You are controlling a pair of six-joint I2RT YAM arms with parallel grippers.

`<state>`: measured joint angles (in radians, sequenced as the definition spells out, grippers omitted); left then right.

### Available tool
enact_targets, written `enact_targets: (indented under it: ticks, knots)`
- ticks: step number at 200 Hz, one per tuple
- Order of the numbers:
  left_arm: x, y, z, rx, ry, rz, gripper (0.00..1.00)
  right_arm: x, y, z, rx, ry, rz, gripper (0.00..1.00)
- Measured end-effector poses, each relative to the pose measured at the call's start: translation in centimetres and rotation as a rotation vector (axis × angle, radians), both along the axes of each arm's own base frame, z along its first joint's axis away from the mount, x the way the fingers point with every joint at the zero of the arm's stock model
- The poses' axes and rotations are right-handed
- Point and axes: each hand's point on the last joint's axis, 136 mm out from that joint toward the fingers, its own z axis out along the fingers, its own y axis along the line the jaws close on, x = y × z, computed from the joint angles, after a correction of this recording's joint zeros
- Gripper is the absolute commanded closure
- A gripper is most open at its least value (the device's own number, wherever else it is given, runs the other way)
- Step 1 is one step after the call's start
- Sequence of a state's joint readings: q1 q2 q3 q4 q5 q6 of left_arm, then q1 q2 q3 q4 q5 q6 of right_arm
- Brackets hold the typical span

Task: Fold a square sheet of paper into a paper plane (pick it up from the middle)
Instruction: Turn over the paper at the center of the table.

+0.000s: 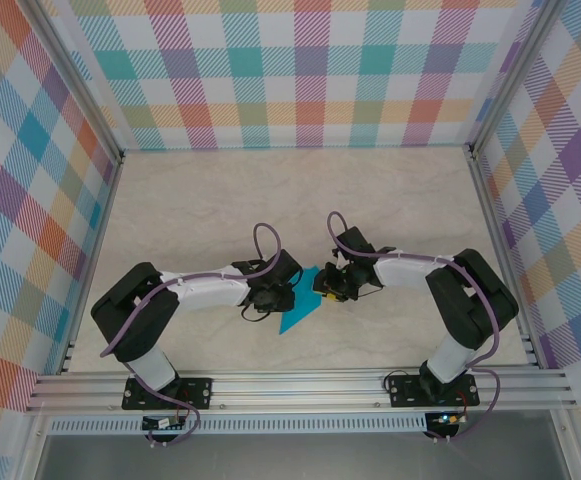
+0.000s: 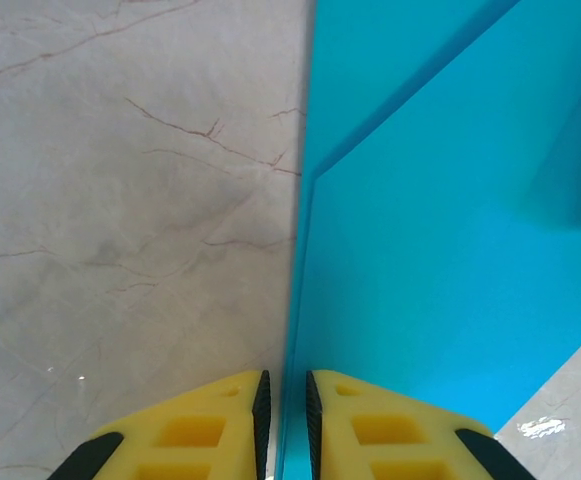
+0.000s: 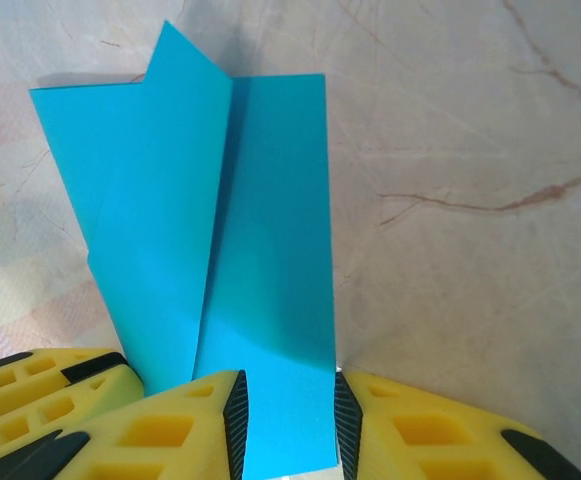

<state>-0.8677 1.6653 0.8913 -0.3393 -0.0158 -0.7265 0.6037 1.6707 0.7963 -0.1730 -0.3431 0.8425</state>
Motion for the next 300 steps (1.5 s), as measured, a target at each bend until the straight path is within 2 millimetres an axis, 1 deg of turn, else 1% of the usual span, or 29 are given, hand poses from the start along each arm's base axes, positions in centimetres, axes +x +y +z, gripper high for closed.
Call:
enact_targets:
  ticks: [91, 133, 153, 183, 228, 250, 300]
  knots:
    - [0.2, 0.2, -0.2, -0.048, 0.045, 0.020, 0.81, 0.2, 0.7, 0.1, 0.042, 0.018, -0.010, 0.68]
    - [0.2, 0.3, -0.2, -0.086, 0.061, 0.033, 0.81, 0.2, 0.9, 0.1, 0.051, 0.024, -0.011, 0.66]
    - [0.2, 0.4, -0.3, -0.129, 0.074, 0.046, 0.81, 0.2, 1.1, 0.3, 0.060, 0.024, -0.009, 0.65]
    - [0.3, 0.4, -0.3, -0.191, 0.101, 0.069, 0.81, 0.4, 1.7, 0.4, 0.084, 0.023, 0.002, 0.64]
    - [0.4, 0.5, -0.2, -0.226, 0.118, 0.076, 0.81, 0.8, 2.9, 0.6, 0.120, 0.008, 0.025, 0.62]
    - [0.4, 0.5, -0.2, -0.249, 0.123, 0.080, 0.81, 1.0, 3.1, 0.8, 0.129, -0.004, 0.026, 0.59]
    - [0.4, 0.6, -0.2, -0.320, 0.152, 0.103, 0.80, 1.3, 3.3, 1.1, 0.144, -0.018, 0.030, 0.57]
